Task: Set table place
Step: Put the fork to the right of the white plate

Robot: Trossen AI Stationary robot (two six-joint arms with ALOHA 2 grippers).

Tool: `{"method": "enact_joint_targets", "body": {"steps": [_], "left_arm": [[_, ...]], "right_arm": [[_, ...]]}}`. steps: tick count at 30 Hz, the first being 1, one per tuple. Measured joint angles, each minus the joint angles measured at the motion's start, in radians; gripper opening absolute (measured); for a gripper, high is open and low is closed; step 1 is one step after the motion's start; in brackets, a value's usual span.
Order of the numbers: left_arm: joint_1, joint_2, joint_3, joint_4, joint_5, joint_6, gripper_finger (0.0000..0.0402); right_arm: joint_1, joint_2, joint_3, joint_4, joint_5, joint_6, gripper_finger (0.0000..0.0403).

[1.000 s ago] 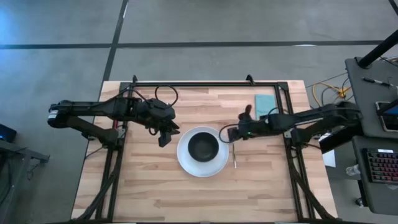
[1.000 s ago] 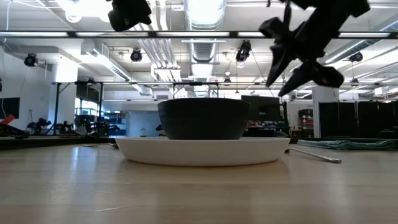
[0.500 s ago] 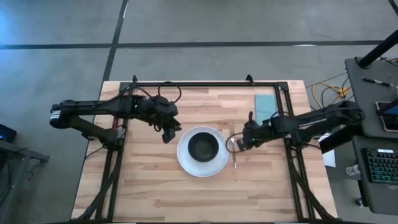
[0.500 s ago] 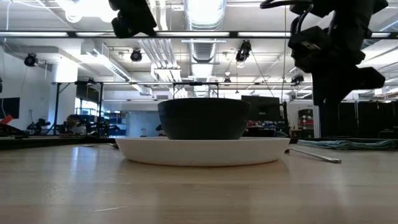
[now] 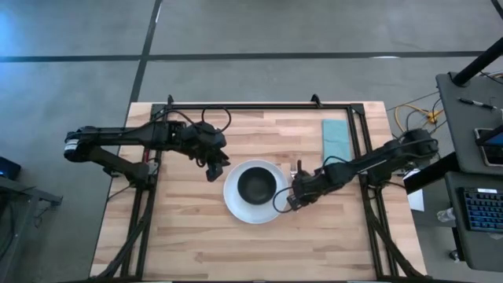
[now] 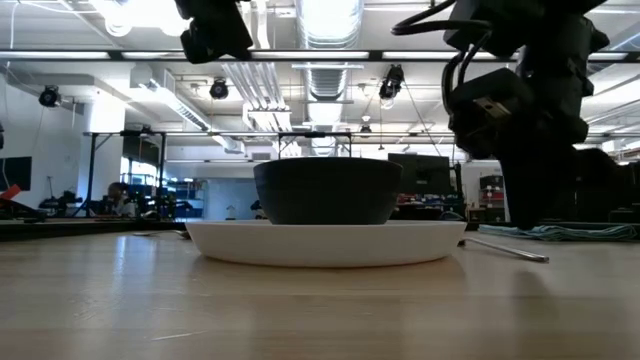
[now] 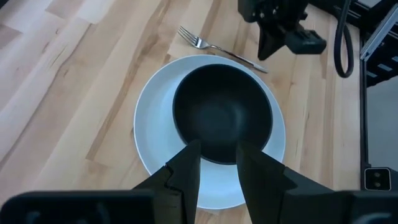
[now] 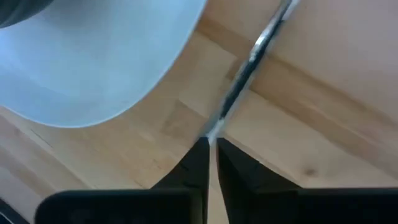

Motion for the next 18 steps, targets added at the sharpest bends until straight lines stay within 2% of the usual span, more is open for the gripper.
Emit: {"method": "enact_joint_targets", "body": {"steps": [6,18], "left_arm": [[0.000,0.000,0.000,-0.005,0.000,0.000,0.0089],[0.000,0.000,0.000,-0.006,0.001,0.000,0.0089]], "right_arm": [[0.013,0.037,0.000,0.062,0.000,0.025,0.0009],[0.032,0.036,0.000,0.039,0.006,0.034,0.0009]]}}
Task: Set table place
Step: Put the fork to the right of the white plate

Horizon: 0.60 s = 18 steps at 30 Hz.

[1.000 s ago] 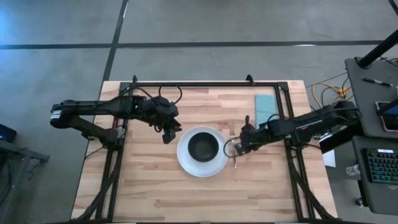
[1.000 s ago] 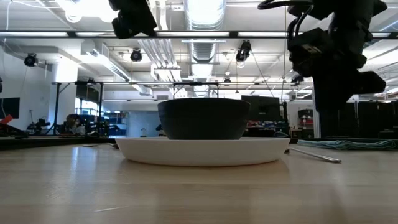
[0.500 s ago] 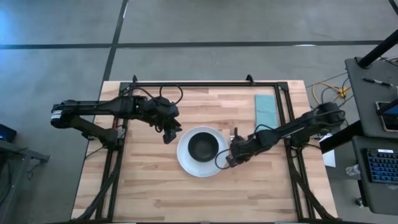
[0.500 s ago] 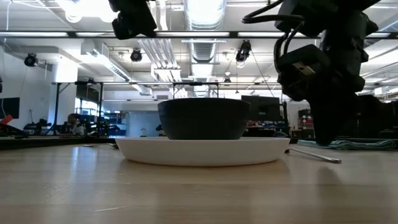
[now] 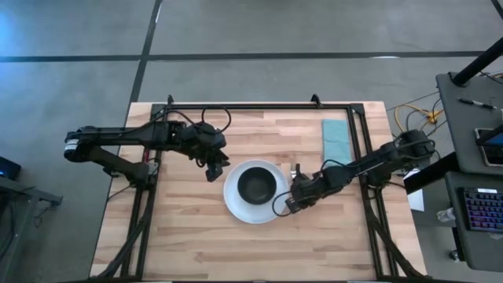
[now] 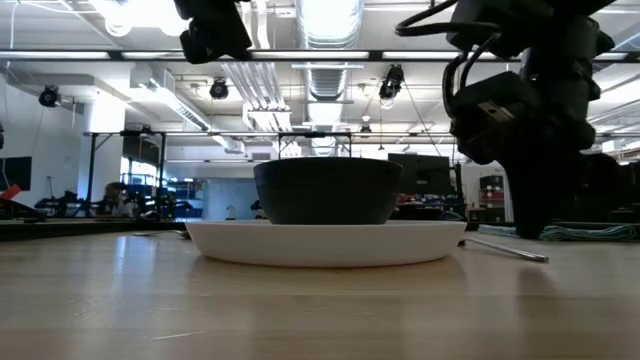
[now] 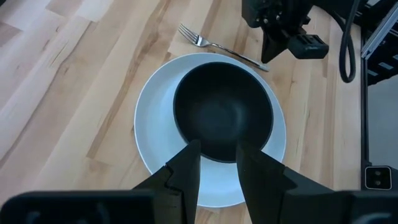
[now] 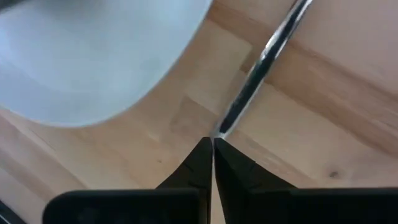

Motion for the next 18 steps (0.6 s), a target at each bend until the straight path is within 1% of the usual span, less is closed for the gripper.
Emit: {"method": "enact_joint_targets", "body": {"steps": [6,13,18], "left_arm": [[0.000,0.000,0.000,0.000,0.000,0.001,0.0089],[0.000,0.000,0.000,0.000,0.000,0.002,0.0089],[0.000,-0.001,0.000,-0.001,0.000,0.001,0.0089]], "right_arm": [[0.009,0.017,0.000,-0.040,-0.003,0.004,0.0009],[0.009,0.053,0.000,0.021,-0.020,0.010,0.0009],[0.009,0.064,0.002,0.025,-0.024,0.007,0.0009]]}}
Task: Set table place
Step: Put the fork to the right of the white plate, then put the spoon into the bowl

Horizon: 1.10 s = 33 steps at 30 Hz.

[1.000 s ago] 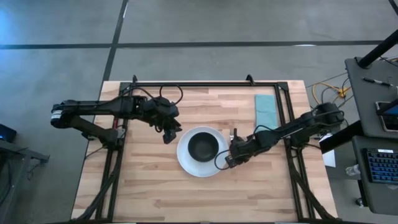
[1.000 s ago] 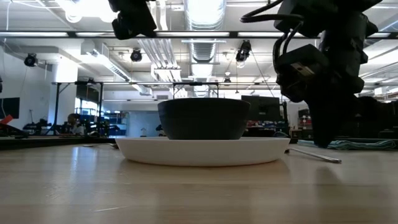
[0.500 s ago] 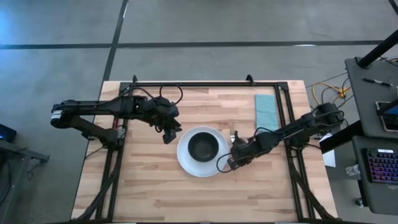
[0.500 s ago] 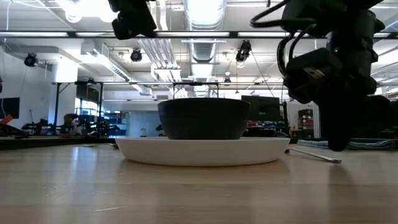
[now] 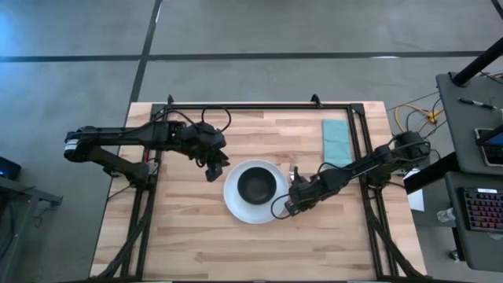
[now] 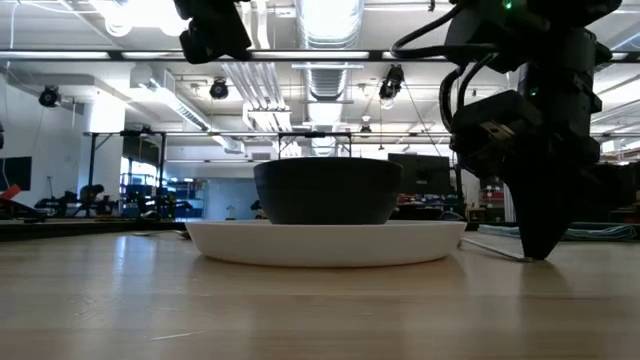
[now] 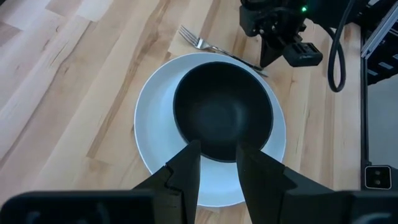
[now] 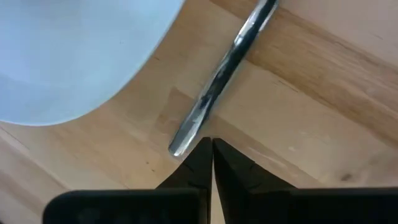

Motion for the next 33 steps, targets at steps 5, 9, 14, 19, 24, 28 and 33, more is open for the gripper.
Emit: {"method": "enact_joint_targets", "body": {"steps": [5,9,14,19,24,28,33], "left_arm": [[0.000,0.000,0.000,0.000,0.000,0.000,0.0089],[0.000,0.000,0.000,0.001,0.000,0.000,0.0089],[0.000,0.000,0.000,-0.034,0.003,0.074,0.0089],[0.025,0.025,0.000,-0.178,0.005,0.196,0.0089],[0.094,0.112,0.001,-0.377,0.001,0.316,0.0091],[0.141,0.227,0.000,-0.504,-0.080,0.469,0.0108],[0.159,0.347,-0.001,-0.477,-0.391,0.630,0.0138]], "right_arm": [[0.000,-0.028,-0.002,-0.053,0.046,0.002,0.0009],[0.000,-0.080,-0.002,-0.103,0.134,0.033,0.0009],[-0.003,-0.184,-0.002,-0.105,0.242,0.027,0.0009],[-0.010,-0.305,-0.002,-0.106,0.347,-0.032,0.0010],[-0.010,-0.433,-0.002,-0.134,0.453,-0.052,0.0038],[-0.010,-0.519,-0.002,-0.197,0.480,-0.067,0.0080],[-0.010,-0.587,-0.002,-0.277,0.480,-0.087,0.0128]]}}
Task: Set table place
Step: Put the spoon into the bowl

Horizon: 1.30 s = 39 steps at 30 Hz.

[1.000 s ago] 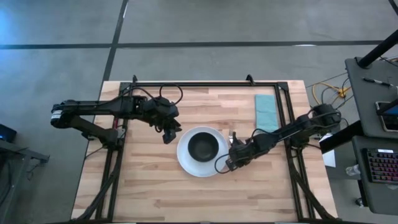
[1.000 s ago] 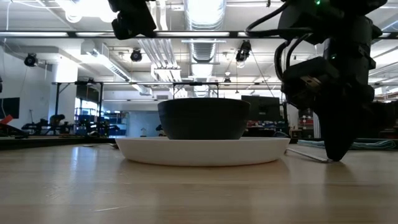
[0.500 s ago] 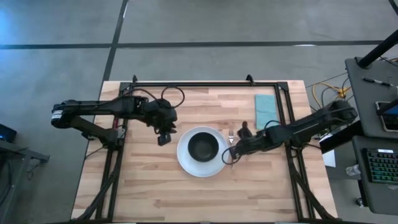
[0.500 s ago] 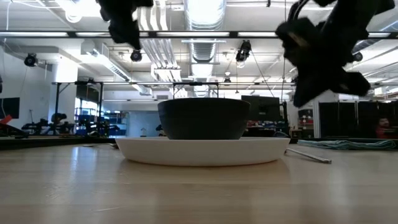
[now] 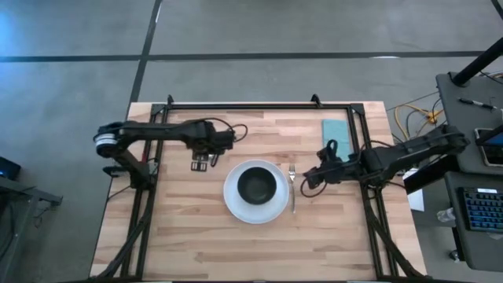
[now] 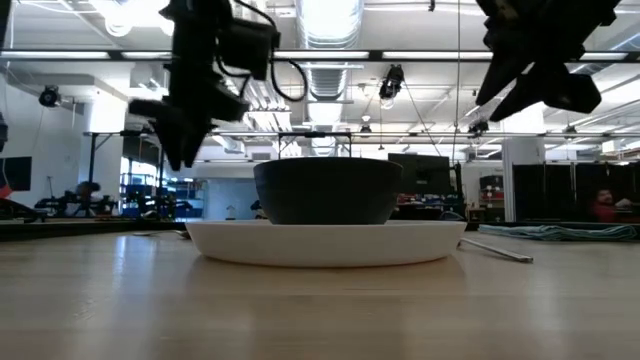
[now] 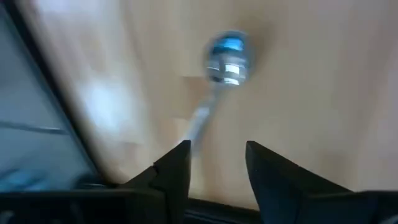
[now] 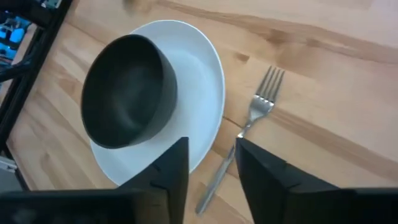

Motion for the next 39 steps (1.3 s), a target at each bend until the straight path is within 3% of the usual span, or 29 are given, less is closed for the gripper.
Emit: {"method": "enact_joint_targets", "body": {"steps": [2,7,14,19,26,32,39], "left_arm": [[0.014,0.030,0.000,0.053,-0.037,0.066,0.0147],[0.067,0.069,0.000,0.127,0.168,0.159,0.0154],[0.176,0.028,-0.003,0.122,0.252,0.249,0.0127],[0.293,-0.034,-0.022,0.153,0.370,0.271,0.0106],[0.388,-0.067,-0.142,0.200,0.427,0.340,0.0094],[0.416,-0.075,-0.258,0.310,0.440,0.349,0.0093],[0.416,-0.073,-0.310,0.407,0.440,0.373,0.0093]], "right_arm": [[0.000,-0.019,0.000,-0.002,0.000,-0.021,0.0143],[0.000,-0.059,0.000,-0.003,-0.002,-0.072,0.0168],[0.000,-0.080,0.000,-0.035,0.003,-0.061,0.0173],[-0.001,-0.066,0.000,-0.056,0.024,-0.011,0.0173],[-0.022,-0.060,0.000,-0.059,0.053,0.026,0.0173],[-0.039,-0.060,0.000,-0.059,0.053,0.052,0.0173],[-0.048,-0.060,0.000,-0.058,0.050,0.065,0.0173]]}}
